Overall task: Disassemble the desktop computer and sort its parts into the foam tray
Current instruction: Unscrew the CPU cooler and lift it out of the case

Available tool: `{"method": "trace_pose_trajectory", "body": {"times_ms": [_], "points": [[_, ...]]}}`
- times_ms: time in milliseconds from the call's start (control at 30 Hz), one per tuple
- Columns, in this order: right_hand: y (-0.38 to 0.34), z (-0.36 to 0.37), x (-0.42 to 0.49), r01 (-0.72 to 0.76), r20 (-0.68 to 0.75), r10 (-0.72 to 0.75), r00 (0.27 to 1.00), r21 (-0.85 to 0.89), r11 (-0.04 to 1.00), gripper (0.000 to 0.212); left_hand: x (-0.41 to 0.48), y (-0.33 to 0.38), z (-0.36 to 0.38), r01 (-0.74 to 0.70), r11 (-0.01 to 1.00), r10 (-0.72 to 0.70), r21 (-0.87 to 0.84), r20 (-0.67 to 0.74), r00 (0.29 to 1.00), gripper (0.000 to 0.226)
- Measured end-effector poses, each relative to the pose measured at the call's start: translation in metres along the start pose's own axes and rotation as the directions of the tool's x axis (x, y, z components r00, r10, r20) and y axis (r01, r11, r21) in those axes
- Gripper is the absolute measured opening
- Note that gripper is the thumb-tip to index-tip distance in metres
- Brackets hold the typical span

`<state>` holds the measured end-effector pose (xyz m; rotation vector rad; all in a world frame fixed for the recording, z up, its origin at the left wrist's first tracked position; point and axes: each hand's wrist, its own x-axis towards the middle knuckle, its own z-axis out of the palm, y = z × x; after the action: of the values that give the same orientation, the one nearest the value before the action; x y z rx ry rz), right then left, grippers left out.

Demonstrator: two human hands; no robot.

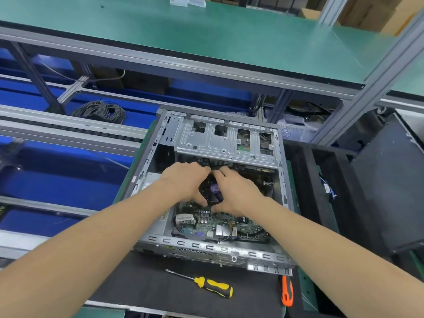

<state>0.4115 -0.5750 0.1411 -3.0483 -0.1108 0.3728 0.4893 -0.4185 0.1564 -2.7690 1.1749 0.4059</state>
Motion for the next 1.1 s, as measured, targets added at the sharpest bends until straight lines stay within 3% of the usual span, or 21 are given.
{"method": "trace_pose_trajectory", "body": {"times_ms": [100,133,200,267,433,567,667,867,967,1100], "points": [[-0.015,0.002,-0.020,0.073,-0.191,-0.095,0.977,-0.115,0.991,0.060,0.001,-0.002,-0.001,0.009,0.997,-0.007,-0.071,0.031,0.999,0.074],[-0.021,0.002,-0.024,0.121,-0.175,-0.141,0.974,-0.123,0.985,0.046,0.001,-0.002,-0.001,0.003,0.996,0.000,-0.093,0.036,0.999,0.070],[-0.034,-0.001,-0.026,0.159,0.015,-0.159,0.987,-0.034,0.987,0.028,0.000,-0.003,-0.002,-0.047,0.993,0.050,-0.109,0.032,0.998,0.066],[-0.046,-0.004,-0.019,0.123,0.181,-0.117,0.977,-0.022,0.992,0.032,0.000,-0.004,-0.003,-0.148,0.985,0.152,-0.094,0.035,0.988,0.070],[-0.070,0.011,-0.007,0.102,0.299,-0.063,0.952,-0.118,0.988,0.066,0.007,-0.013,-0.011,-0.291,0.945,0.311,-0.148,0.131,0.942,0.082],[-0.075,0.024,0.001,0.011,0.469,0.030,0.883,-0.086,0.996,0.042,0.014,-0.002,-0.014,-0.192,0.975,0.203,-0.107,0.104,0.974,0.098],[-0.074,0.030,0.004,-0.024,0.472,0.035,0.881,-0.030,0.999,0.033,0.017,0.010,-0.013,-0.160,0.987,0.160,-0.013,0.107,0.981,0.078],[-0.071,0.030,0.001,-0.107,0.413,0.062,0.909,0.087,0.990,0.032,0.018,0.026,-0.018,-0.084,0.996,0.086,-0.030,0.101,0.991,0.030],[-0.069,0.023,-0.001,-0.064,0.382,-0.011,0.924,0.184,0.981,0.028,0.019,0.026,-0.016,-0.085,0.996,0.087,-0.027,0.080,0.993,0.032],[-0.057,0.004,-0.008,0.066,0.512,-0.143,0.847,0.165,0.984,0.047,0.018,0.026,-0.015,-0.123,0.992,0.124,-0.012,0.096,0.988,0.036]]}}
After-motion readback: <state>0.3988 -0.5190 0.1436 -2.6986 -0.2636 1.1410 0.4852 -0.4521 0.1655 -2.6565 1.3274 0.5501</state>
